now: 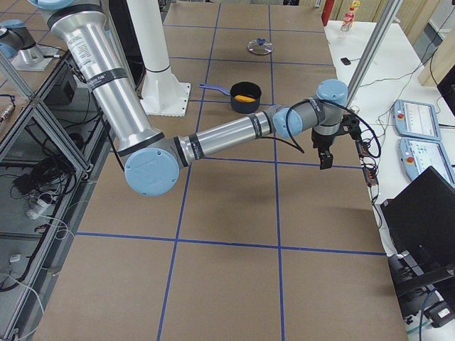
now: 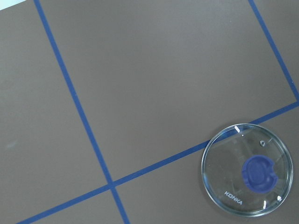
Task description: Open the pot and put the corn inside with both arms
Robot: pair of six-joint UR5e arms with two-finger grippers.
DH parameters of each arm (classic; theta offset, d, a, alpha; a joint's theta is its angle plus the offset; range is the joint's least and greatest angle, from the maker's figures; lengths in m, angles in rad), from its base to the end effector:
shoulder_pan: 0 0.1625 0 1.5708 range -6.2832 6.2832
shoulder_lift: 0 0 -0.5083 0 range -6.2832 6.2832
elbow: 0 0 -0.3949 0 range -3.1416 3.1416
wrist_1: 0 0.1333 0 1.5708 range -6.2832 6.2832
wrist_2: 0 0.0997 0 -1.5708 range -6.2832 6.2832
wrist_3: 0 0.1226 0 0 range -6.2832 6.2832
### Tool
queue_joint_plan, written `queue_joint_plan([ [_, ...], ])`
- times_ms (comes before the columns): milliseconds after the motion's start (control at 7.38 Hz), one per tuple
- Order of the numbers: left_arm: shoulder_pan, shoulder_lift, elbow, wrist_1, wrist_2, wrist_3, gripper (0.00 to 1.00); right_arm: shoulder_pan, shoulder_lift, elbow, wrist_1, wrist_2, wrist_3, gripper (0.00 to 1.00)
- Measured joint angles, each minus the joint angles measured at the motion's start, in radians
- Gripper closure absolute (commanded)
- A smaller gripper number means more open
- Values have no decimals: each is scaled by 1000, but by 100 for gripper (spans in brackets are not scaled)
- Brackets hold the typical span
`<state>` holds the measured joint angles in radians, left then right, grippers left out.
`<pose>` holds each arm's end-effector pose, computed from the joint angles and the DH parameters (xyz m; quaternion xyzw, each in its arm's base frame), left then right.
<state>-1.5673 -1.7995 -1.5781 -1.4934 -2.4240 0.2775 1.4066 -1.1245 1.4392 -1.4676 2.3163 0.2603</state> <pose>-0.0388 -0.6105 0.6291 0.1278 0.3988 0.1595 0.8940 -0.0687 -0.7211 0.5406 0.1138 -0.3890 -0.0317 0.9137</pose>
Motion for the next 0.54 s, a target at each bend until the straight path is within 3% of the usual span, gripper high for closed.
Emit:
queue_joint_plan([
  [271,-33,0,4,18,2,23,2,63,-35,-72,3,9,-79,0],
  [542,-53,14,2,19,0,28,2,90,-94,-82,8,46,-89,0],
])
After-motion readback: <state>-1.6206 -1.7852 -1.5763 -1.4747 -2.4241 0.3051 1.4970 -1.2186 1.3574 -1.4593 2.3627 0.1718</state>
